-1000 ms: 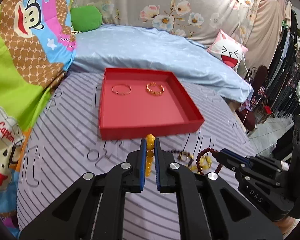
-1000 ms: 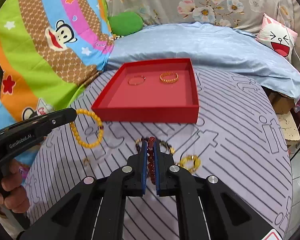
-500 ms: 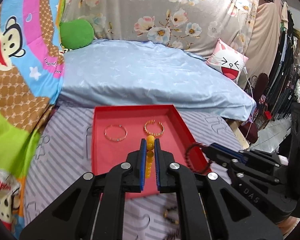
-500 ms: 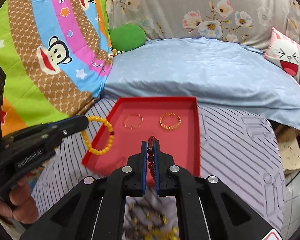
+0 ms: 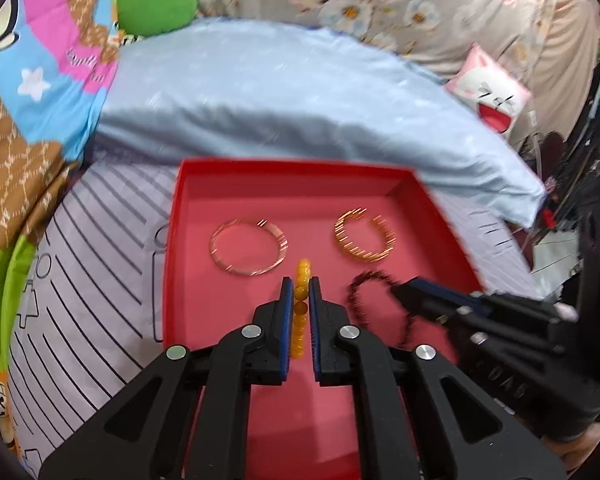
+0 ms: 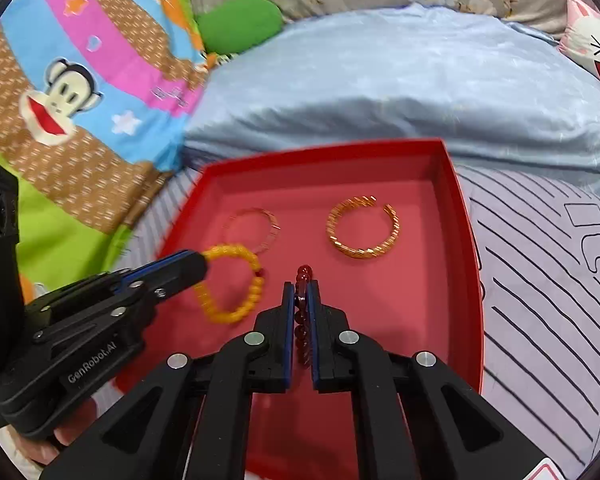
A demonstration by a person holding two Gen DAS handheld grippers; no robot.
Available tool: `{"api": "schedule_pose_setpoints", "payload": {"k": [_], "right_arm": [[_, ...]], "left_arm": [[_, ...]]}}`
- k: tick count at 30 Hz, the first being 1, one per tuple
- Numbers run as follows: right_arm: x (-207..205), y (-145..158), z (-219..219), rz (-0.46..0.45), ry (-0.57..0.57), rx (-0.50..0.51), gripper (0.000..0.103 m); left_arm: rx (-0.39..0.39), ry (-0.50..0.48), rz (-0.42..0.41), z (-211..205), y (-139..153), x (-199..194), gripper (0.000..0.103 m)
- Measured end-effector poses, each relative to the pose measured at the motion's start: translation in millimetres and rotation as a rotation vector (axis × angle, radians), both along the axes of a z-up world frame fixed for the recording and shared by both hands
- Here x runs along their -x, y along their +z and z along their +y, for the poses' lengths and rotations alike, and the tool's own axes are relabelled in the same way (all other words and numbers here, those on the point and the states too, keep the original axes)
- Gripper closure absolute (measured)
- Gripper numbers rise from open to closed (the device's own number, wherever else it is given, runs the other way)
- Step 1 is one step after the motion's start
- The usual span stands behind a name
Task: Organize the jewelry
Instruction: 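Carry both bead bracelets into the red tray beside the bangles, then open both tools to release the bead bracelets and withdraw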
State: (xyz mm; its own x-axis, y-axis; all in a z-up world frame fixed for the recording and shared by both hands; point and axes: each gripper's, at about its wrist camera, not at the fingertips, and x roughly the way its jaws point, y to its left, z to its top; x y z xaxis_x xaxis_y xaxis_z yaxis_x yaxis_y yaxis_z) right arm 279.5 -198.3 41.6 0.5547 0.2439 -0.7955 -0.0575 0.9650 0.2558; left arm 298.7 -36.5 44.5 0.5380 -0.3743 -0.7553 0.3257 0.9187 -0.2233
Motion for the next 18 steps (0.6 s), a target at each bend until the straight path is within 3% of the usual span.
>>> {"api": "schedule_pose_setpoints", "payload": {"k": [7,9,12,14,18], "right_arm": [[-8,-11,-8,-0.003,-0.028,0.09,0.097],[-7,-9,-10,-0.023,-0.042,0.116,0.091],[0,-1,-9,-0.057,-0.048,0.137,0.084],[6,6,-8,-0.08,-0.048,0.145,0.077],[22,18,-6,-0.107,-0.045,0.138,0.076]], "left_arm": [[-0.072,0.053,0.001,10,-17,-9,0.095],[-0.093,0.068,-0.01,11,-17,-8,0.09],[-0.116,0.098,-0.044,13,-12,-4,0.071],[-0.114,0.103,-0.067,14,-6,1,0.068],[-0.133,0.111,-0.11,15,6,12,0.067]]}}
